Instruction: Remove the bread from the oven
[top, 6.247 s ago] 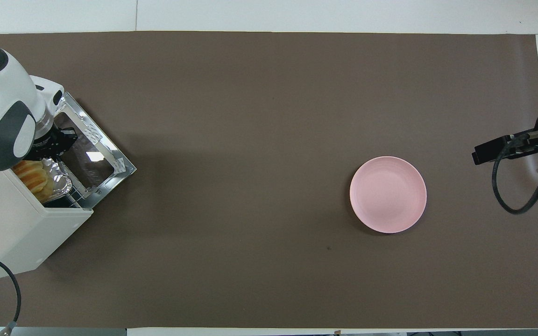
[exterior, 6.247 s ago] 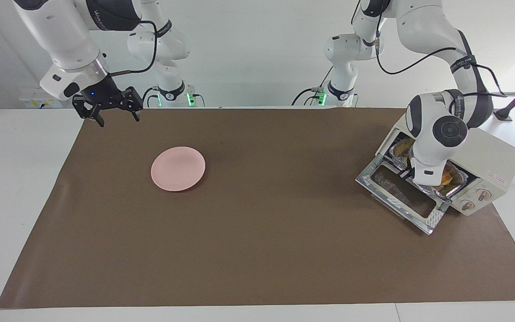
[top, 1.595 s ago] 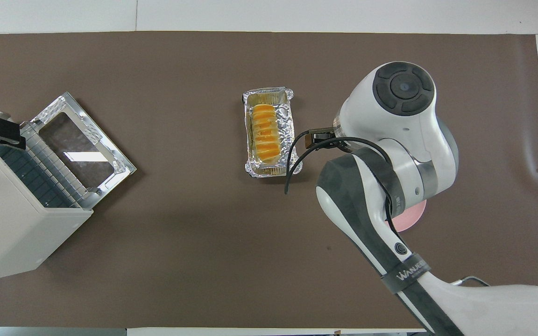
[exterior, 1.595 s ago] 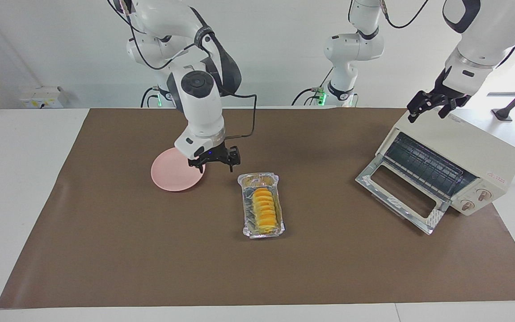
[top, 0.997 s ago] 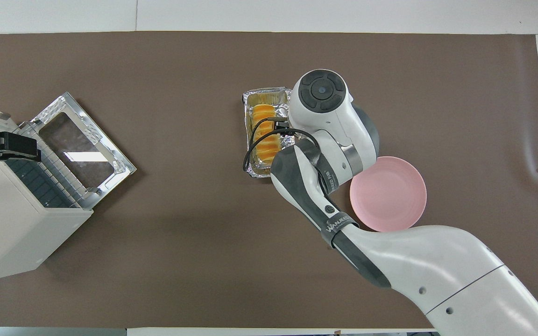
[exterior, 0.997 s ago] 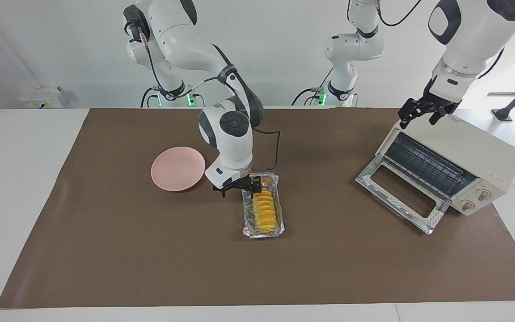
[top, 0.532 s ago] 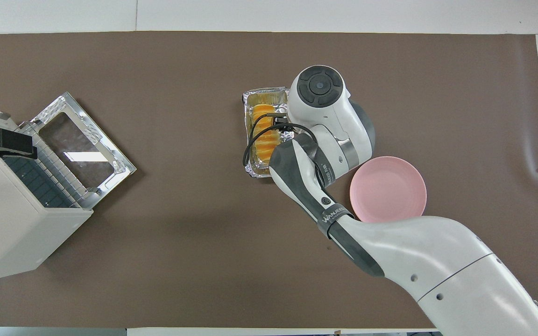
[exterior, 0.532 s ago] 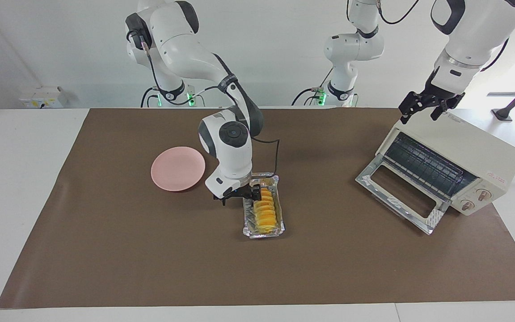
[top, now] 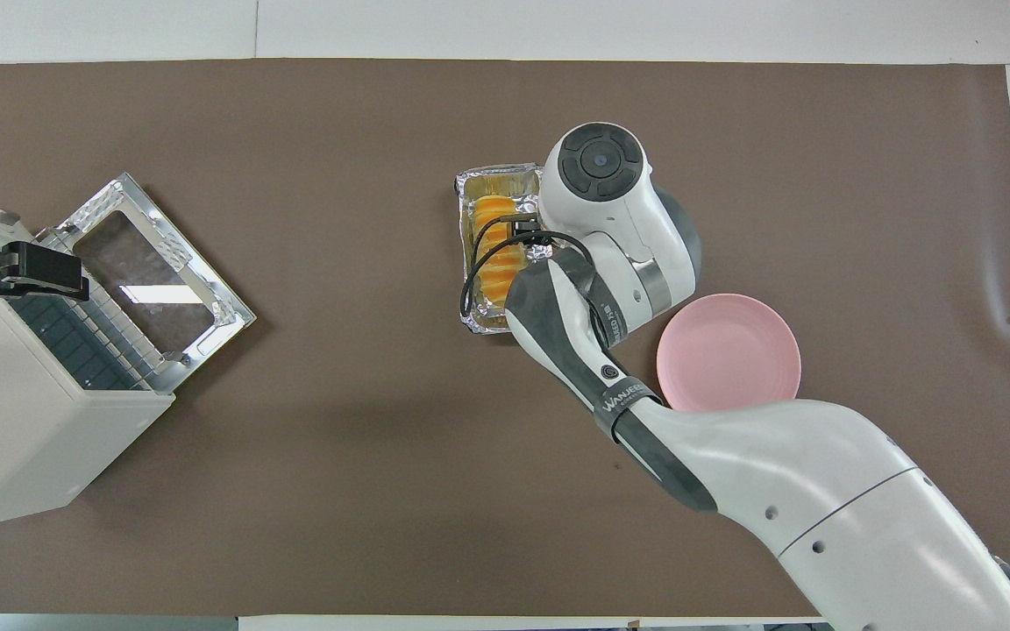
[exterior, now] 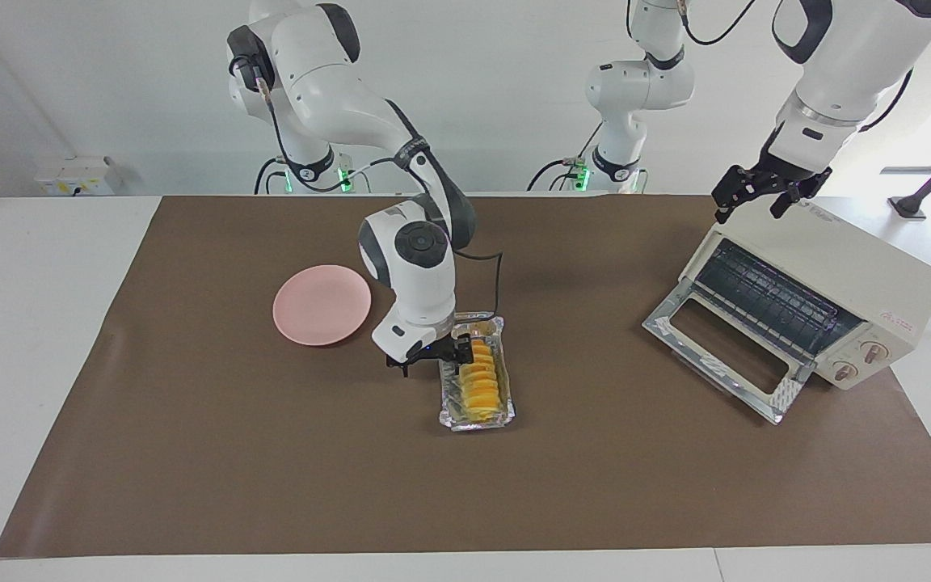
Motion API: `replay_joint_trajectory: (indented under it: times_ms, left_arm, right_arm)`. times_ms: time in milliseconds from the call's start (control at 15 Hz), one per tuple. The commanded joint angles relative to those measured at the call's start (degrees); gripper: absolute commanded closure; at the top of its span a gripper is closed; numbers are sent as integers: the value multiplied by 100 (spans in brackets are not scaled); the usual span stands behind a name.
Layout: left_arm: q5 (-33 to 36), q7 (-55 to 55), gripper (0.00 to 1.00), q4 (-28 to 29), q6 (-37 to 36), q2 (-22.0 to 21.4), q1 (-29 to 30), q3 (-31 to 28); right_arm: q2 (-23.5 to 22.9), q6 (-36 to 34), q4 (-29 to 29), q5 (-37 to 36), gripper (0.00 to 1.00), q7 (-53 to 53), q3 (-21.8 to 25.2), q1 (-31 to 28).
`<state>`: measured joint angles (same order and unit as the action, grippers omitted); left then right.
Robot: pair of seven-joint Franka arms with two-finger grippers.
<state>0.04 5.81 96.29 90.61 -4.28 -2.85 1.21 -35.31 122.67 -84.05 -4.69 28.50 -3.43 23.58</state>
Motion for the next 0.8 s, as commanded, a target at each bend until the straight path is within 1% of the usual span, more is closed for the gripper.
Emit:
replay_joint_trajectory:
  times_ms: [0,66,133,199,266,332,399,465,731]
  left_arm:
    - [-100,-27,0,-93,-122,24,-49,-68]
    - [-100,-27,0,-93,-157,15,-49,-68]
    - [-100,-10,0,-85,-166,6,-40,-68]
    - [-100,8,0,-85,-175,6,-40,-77]
    - [-100,8,0,-85,-175,6,-31,-77]
    - [-100,8,0,-85,-175,6,-14,-77]
    - [-100,8,0,-85,-175,6,-5,-77]
    - [-100,8,0,-85,-175,6,4,-77]
    - [-100,8,0,-85,-175,6,13,-77]
  right_arm:
    - [-72,134,12,-85,7,-99,-52,-91]
    - [-72,143,3,-68,14,-99,-52,-91]
    - [-72,151,-6,-50,31,-99,-52,-91]
    - [-72,212,-23,2,51,-64,-52,-99]
    - [-72,387,-119,3,68,-64,-52,-99]
    - [-64,511,-207,3,80,-46,-52,-82]
    - [-64,486,-208,12,94,-29,-52,-82]
    - [-55,477,-199,20,100,6,-61,-82]
    - [-55,424,-112,12,100,182,-52,-47]
